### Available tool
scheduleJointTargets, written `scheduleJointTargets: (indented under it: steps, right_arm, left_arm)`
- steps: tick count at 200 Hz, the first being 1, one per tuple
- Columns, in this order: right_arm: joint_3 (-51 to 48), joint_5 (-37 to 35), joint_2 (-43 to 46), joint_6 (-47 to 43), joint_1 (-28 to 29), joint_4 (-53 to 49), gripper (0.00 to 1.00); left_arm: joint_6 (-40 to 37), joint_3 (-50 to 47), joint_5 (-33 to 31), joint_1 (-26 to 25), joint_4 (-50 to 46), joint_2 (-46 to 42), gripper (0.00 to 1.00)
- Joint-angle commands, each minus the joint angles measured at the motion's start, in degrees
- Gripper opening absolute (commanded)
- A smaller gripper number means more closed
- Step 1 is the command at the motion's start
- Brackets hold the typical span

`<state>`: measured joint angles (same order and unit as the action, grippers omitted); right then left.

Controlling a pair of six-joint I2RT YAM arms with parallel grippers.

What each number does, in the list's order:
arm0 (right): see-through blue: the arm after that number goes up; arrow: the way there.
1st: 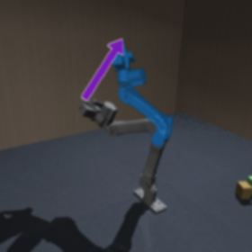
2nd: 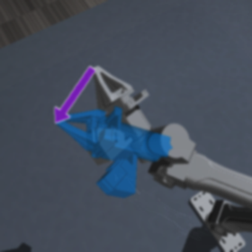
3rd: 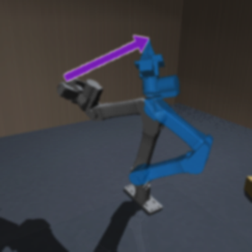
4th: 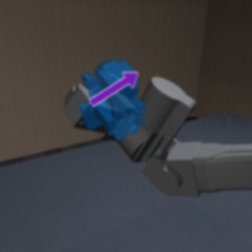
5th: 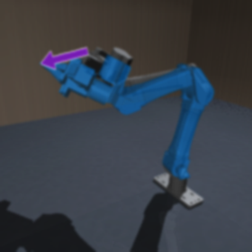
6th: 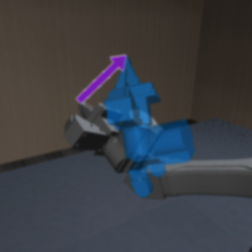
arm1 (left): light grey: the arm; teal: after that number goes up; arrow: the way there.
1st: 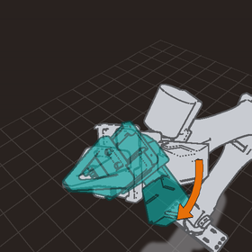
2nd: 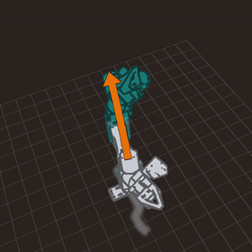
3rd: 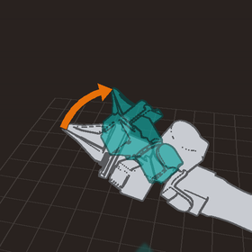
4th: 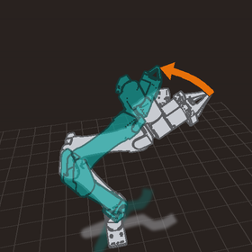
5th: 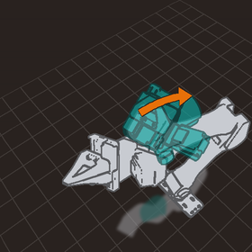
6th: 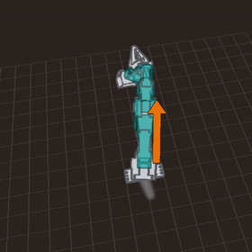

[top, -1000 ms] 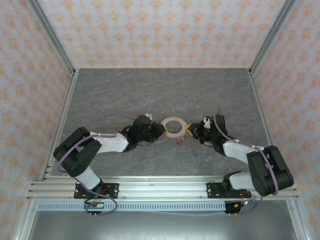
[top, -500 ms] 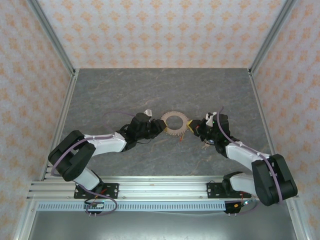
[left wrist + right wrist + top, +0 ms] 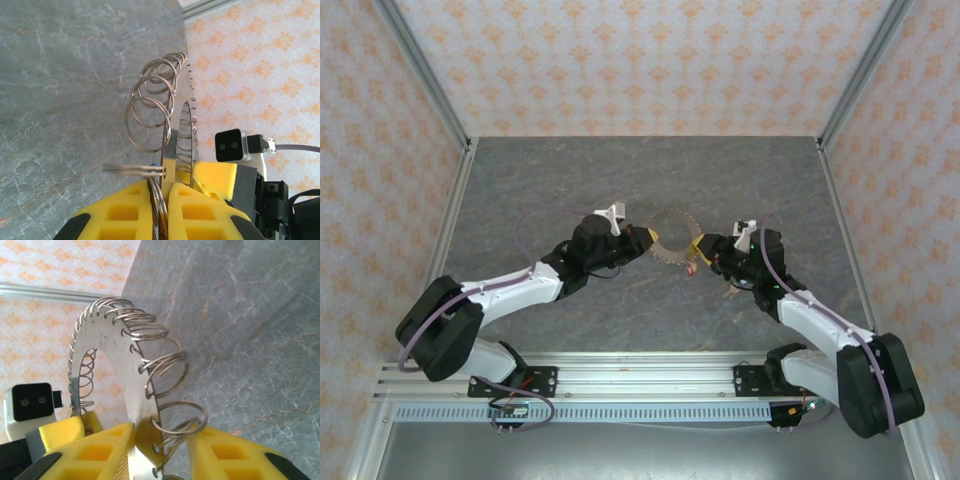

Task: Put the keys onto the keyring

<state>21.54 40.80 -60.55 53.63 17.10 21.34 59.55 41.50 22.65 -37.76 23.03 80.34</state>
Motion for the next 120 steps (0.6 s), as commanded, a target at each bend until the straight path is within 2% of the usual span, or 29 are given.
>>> scheduleJointTargets:
  steps: [1, 47, 67, 89, 120]
  right_arm:
    - [1.3, -3.4, 4.1, -4.6, 0.2, -5.9, 0.36]
    - [3.4, -11.0, 15.8, -14.6, 0.2, -14.8, 0.4]
    - [4.1, -10.8, 19.6, -22.2, 0.2, -14.9, 0.39]
    - [4.7, -9.0, 21.6, -31.5, 0.2, -13.6, 0.29]
    - [6.5, -6.9, 21.8, -44.6, 1.8, -13.7, 0.21]
  left_arm:
    - [-5.0, 2.3, 2.8, 1.8, -0.3, -4.4, 0.0]
    - [-12.7, 4.2, 7.2, 5.1, -4.5, -9.6, 0.0]
    - [-14.8, 4.9, 9.8, 6.0, -4.2, -10.5, 0.0]
    - [-15.6, 5.7, 13.4, 7.6, -3.0, -10.4, 0.0]
    - [-16.4, 7.4, 19.0, 9.8, -2.2, -10.0, 0.0]
